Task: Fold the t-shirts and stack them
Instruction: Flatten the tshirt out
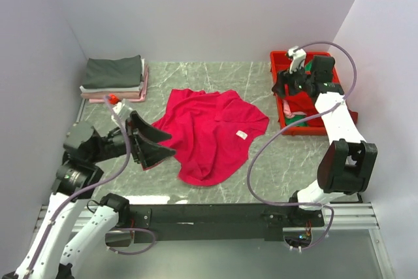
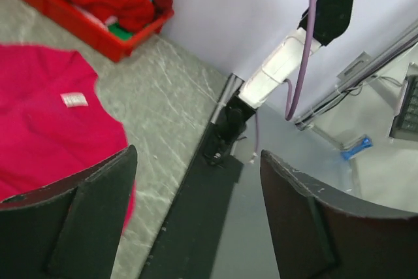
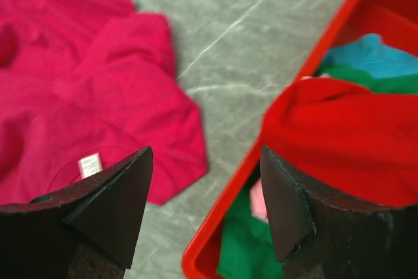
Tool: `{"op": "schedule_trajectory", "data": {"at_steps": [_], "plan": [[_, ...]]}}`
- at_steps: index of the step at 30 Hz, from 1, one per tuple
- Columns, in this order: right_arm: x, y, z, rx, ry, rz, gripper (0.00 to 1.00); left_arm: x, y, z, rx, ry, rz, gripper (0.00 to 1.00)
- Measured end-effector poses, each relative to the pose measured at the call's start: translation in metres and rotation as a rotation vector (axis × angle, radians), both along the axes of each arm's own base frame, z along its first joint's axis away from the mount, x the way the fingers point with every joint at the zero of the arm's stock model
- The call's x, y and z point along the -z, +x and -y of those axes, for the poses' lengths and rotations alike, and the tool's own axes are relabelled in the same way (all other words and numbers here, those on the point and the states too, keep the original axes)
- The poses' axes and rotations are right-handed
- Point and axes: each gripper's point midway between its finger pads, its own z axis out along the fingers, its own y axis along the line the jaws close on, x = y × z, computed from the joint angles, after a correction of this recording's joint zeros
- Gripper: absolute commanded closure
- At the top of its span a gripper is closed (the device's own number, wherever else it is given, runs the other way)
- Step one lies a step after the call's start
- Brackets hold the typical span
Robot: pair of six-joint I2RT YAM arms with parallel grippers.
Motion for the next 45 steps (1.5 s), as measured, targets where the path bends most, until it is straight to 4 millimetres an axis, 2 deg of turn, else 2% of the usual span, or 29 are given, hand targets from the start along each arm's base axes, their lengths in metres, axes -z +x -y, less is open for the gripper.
{"op": "schedule_trajectory", "data": {"at_steps": [2,3,5,6,9,11,12,14,15,18,21,25,28,34,35,37,38,41,43,45], "plan": [[0.004,-0.012,-0.008,-0.067,-0.001,-0.024,0.27,-0.014,-0.002,-0.002,-0.002,0.009,0.060,0.17],[0.006,-0.023,-0.020,-0.133,0.005,-0.046,0.27,-0.020,0.003,-0.003,-0.025,0.018,0.082,0.18],[0.014,-0.051,-0.056,-0.312,-0.013,-0.095,0.27,-0.022,0.023,-0.005,-0.098,0.045,0.092,0.19],[0.018,-0.068,-0.079,-0.415,-0.029,-0.114,0.27,-0.018,0.039,-0.007,-0.163,0.067,0.078,0.19],[0.041,-0.131,-0.164,-0.728,-0.086,-0.160,0.27,0.013,0.092,-0.023,-0.388,0.158,-0.017,0.16],[0.062,-0.176,-0.206,-0.877,-0.129,-0.176,0.25,0.044,0.123,-0.041,-0.555,0.233,-0.094,0.11],[0.074,-0.202,-0.224,-0.950,-0.164,-0.180,0.25,0.056,0.130,-0.049,-0.613,0.261,-0.122,0.10],[0.099,-0.253,-0.251,-1.095,-0.235,-0.171,0.24,0.083,0.141,-0.071,-0.760,0.317,-0.204,0.08],[0.109,-0.271,-0.259,-1.151,-0.273,-0.154,0.24,0.093,0.144,-0.080,-0.822,0.326,-0.242,0.08],[0.130,-0.306,-0.273,-1.265,-0.353,-0.096,0.24,0.116,0.144,-0.098,-0.950,0.311,-0.338,0.07],[0.136,-0.315,-0.284,-1.301,-0.400,-0.033,0.25,0.149,0.138,-0.107,-1.033,0.290,-0.467,0.07],[0.144,-0.309,-0.303,-1.273,-0.464,0.054,0.27,0.205,0.129,-0.114,-1.117,0.283,-0.691,0.12],[0.157,-0.308,-0.309,-1.255,-0.512,0.066,0.30,0.239,0.124,-0.119,-1.169,0.297,-0.830,0.13],[0.183,-0.310,-0.308,-1.228,-0.591,0.033,0.43,0.269,0.131,-0.120,-1.219,0.270,-0.944,0.19],[0.184,-0.309,-0.307,-1.224,-0.595,0.031,0.49,0.274,0.133,-0.120,-1.221,0.274,-0.957,0.21],[0.185,-0.309,-0.306,-1.220,-0.602,0.026,0.57,0.286,0.137,-0.118,-1.221,0.291,-0.987,0.30],[0.186,-0.309,-0.305,-1.220,-0.603,0.022,0.64,0.292,0.139,-0.117,-1.219,0.301,-1.001,0.38],[0.189,-0.313,-0.298,-1.237,-0.623,-0.007,0.71,0.312,0.142,-0.112,-1.201,0.332,-1.049,0.62],[0.193,-0.319,-0.286,-1.286,-0.654,-0.042,0.76,0.324,0.140,-0.111,-1.190,0.349,-1.069,0.71],[0.197,-0.327,-0.268,-1.354,-0.685,-0.097,0.83,0.331,0.138,-0.108,-1.171,0.338,-1.078,0.88]]}}
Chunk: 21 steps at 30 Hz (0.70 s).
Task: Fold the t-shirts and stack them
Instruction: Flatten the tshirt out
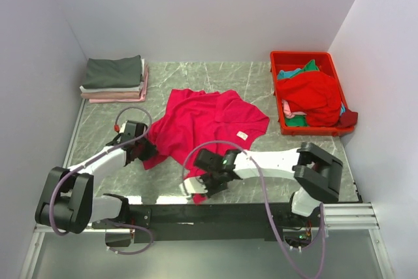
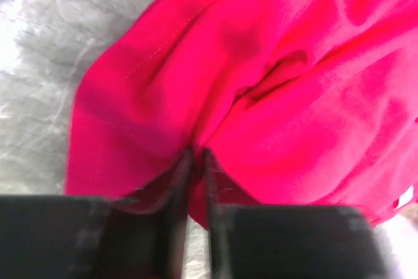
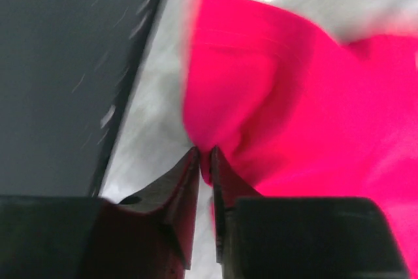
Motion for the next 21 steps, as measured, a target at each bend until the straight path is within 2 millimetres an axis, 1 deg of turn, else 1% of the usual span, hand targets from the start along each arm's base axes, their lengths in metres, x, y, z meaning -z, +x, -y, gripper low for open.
{"op": "schedule_trajectory", "data": {"at_steps": [1,2,4,5,8,9,11,13,15,17,18,19,20,21], "plan": [[-0.001,-0.003,0.012,-0.022,-0.027,-0.027,0.85,0.001,0.000,0.001,0.006,-0.006,0.011,0.94],[-0.003,-0.002,0.024,-0.031,-0.046,-0.049,0.90,0.002,0.000,0.002,0.012,-0.019,0.018,1.00],[-0.014,0.005,0.049,-0.031,-0.051,-0.072,0.95,0.000,0.000,0.003,0.021,-0.034,0.040,1.00],[-0.021,0.010,0.063,-0.019,-0.040,-0.076,1.00,0.000,-0.002,0.003,0.023,-0.038,0.042,1.00],[-0.046,0.023,0.108,0.013,-0.008,-0.033,1.00,-0.004,-0.016,0.001,0.026,-0.048,0.060,1.00],[-0.054,0.024,0.124,0.022,0.000,-0.009,1.00,-0.009,-0.020,0.000,0.028,-0.054,0.074,1.00],[-0.065,0.020,0.146,0.016,0.010,0.037,1.00,-0.024,-0.028,0.001,0.035,-0.074,0.113,1.00],[-0.069,0.012,0.167,0.010,0.005,0.069,1.00,-0.045,-0.033,0.006,0.058,-0.108,0.177,0.99],[-0.071,0.006,0.181,0.016,-0.008,0.086,1.00,-0.065,-0.042,0.015,0.097,-0.161,0.234,0.99],[-0.072,0.003,0.193,0.033,-0.022,0.102,1.00,-0.082,-0.057,0.022,0.136,-0.206,0.264,0.99],[-0.072,0.002,0.198,0.046,-0.026,0.111,0.99,-0.089,-0.063,0.023,0.145,-0.222,0.273,0.99],[-0.073,0.003,0.202,0.062,-0.027,0.123,0.90,-0.097,-0.070,0.025,0.157,-0.239,0.283,0.99],[-0.075,0.004,0.205,0.086,-0.027,0.138,0.76,-0.104,-0.077,0.026,0.169,-0.256,0.289,0.97],[-0.076,0.006,0.208,0.115,-0.026,0.150,0.69,-0.113,-0.084,0.028,0.187,-0.277,0.307,0.87]]}}
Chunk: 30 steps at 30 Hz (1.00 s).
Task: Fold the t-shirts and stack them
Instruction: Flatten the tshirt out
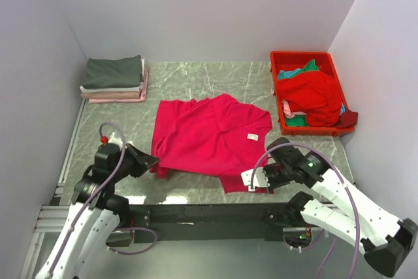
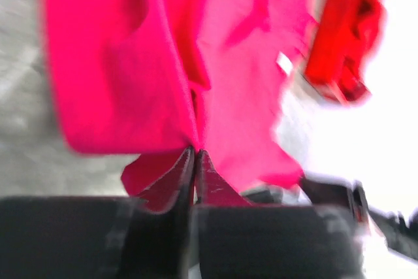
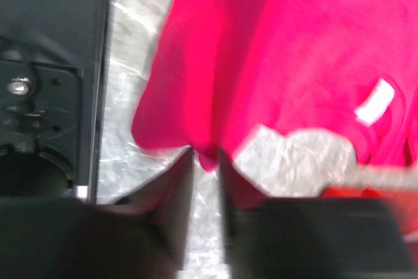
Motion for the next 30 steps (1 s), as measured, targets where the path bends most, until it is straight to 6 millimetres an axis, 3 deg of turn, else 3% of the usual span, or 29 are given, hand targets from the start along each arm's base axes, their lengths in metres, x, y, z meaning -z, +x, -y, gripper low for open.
{"op": "schedule_trajectory", "data": {"at_steps": [1,2,3,4,6,8,11,15,17,21,24,25,30], "plan": [[-0.002,0.003,0.003,0.029,0.002,0.016,0.63,-0.008,-0.007,0.003,0.025,-0.018,0.023,0.76],[-0.004,0.006,0.005,0.060,0.008,0.033,0.52,-0.016,-0.015,0.006,0.052,-0.043,0.043,0.58],[-0.006,0.008,0.008,0.096,0.014,0.043,0.39,-0.021,-0.022,0.008,0.080,-0.056,0.059,0.50],[-0.008,0.011,0.009,0.125,0.018,0.053,0.25,-0.026,-0.028,0.010,0.101,-0.068,0.069,0.35],[-0.014,0.016,0.010,0.165,0.031,0.073,0.20,-0.036,-0.038,0.012,0.133,-0.073,0.082,0.29],[-0.024,0.024,0.007,0.194,0.060,0.097,0.18,-0.052,-0.041,0.012,0.155,-0.062,0.121,0.28],[-0.041,0.042,-0.008,0.242,0.132,0.132,0.16,-0.076,-0.035,0.009,0.176,-0.013,0.205,0.23],[-0.047,0.084,-0.040,0.391,0.262,0.120,0.19,-0.083,0.010,0.005,0.146,0.100,0.270,0.20],[-0.048,0.111,-0.058,0.488,0.313,0.065,0.28,-0.074,0.047,0.003,0.132,0.173,0.257,0.22],[-0.046,0.179,-0.092,0.684,0.419,-0.087,0.30,-0.048,0.117,-0.005,0.113,0.293,0.181,0.27],[-0.042,0.221,-0.099,0.793,0.486,-0.156,0.32,-0.024,0.167,-0.019,0.100,0.366,0.131,0.35],[-0.041,0.230,-0.099,0.822,0.495,-0.181,0.34,-0.013,0.186,-0.025,0.102,0.388,0.107,0.38],[-0.022,0.256,-0.121,0.851,0.477,-0.259,0.34,0.028,0.239,-0.052,0.083,0.436,0.018,0.43]]}}
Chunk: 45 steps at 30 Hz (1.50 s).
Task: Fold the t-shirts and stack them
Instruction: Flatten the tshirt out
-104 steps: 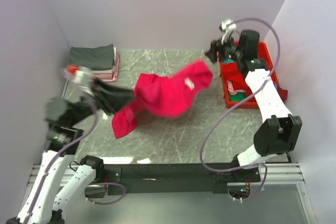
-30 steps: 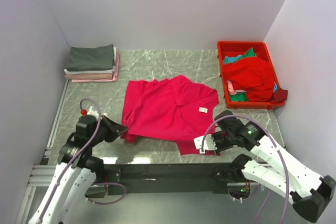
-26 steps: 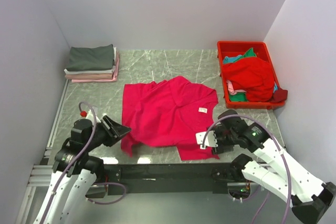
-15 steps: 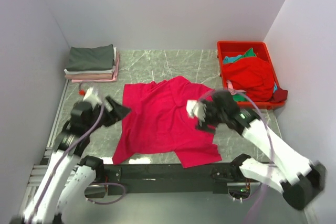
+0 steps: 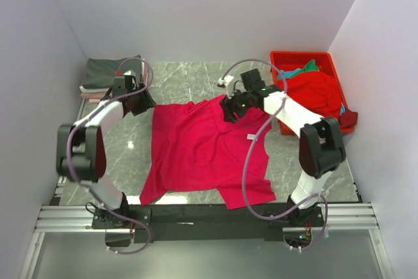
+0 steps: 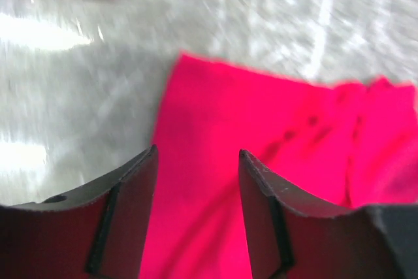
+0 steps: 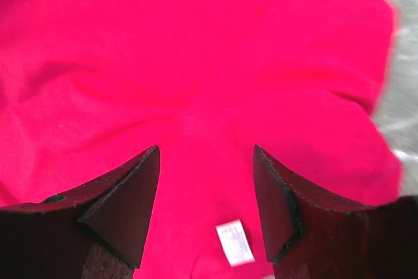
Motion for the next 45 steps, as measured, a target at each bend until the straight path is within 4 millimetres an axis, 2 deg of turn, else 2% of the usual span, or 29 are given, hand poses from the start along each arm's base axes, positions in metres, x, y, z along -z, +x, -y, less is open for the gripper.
{"op": "schedule_trajectory", "data": {"at_steps": [3,5,11,14,17,18,20,21,23,24,25,26,27,29,32,35,38,42,45], "plan": [[0.021,-0.006,-0.012,-0.025,-0.043,-0.038,0.34,0.023,0.023,-0.005,0.012,0.023,-0.042,0.44],[0.035,-0.015,-0.018,-0.041,-0.095,-0.062,0.34,0.035,0.030,-0.005,0.034,0.037,-0.069,0.44],[0.066,-0.029,-0.031,-0.071,-0.233,-0.072,0.34,0.051,0.041,-0.005,0.071,0.067,-0.104,0.47],[0.075,-0.027,-0.039,-0.077,-0.286,-0.062,0.36,0.055,0.043,-0.005,0.080,0.069,-0.115,0.50],[0.083,-0.019,-0.040,-0.060,-0.333,-0.046,0.45,0.061,0.045,-0.003,0.092,0.067,-0.128,0.54],[0.086,-0.017,-0.037,-0.047,-0.348,-0.042,0.52,0.064,0.046,-0.003,0.096,0.065,-0.134,0.57],[0.089,-0.013,-0.032,-0.025,-0.374,-0.038,0.60,0.069,0.045,-0.001,0.103,0.060,-0.147,0.62],[0.090,-0.012,-0.030,-0.015,-0.384,-0.036,0.70,0.072,0.044,-0.001,0.105,0.060,-0.155,0.66],[0.090,-0.010,-0.027,0.000,-0.394,-0.033,0.82,0.076,0.043,0.000,0.112,0.055,-0.169,0.72],[0.089,-0.009,-0.026,0.010,-0.399,-0.028,0.96,0.077,0.043,0.001,0.115,0.052,-0.172,0.82],[0.089,-0.008,-0.025,0.012,-0.402,-0.026,1.00,0.077,0.043,0.001,0.117,0.048,-0.172,0.86],[0.088,-0.007,-0.025,0.020,-0.400,-0.027,1.00,0.077,0.043,0.002,0.117,0.047,-0.173,0.90],[0.088,-0.006,-0.024,0.026,-0.398,-0.029,1.00,0.077,0.043,0.002,0.121,0.045,-0.173,0.99],[0.087,-0.004,-0.022,0.036,-0.396,-0.028,1.00,0.077,0.043,0.003,0.123,0.044,-0.175,0.99],[0.079,0.002,-0.014,0.057,-0.391,-0.014,1.00,0.075,0.041,0.002,0.124,0.046,-0.175,0.99],[0.059,0.012,-0.004,0.089,-0.363,0.020,1.00,0.061,0.041,0.001,0.122,0.051,-0.156,0.99],[0.023,0.027,0.009,0.130,-0.324,0.080,1.00,0.036,0.042,-0.003,0.124,0.059,-0.103,0.99],[-0.024,0.046,0.017,0.165,-0.274,0.182,1.00,-0.002,0.039,-0.010,0.112,0.062,-0.017,0.99],[-0.041,0.053,0.014,0.165,-0.255,0.223,1.00,-0.017,0.031,-0.015,0.100,0.062,0.013,0.99]]}}
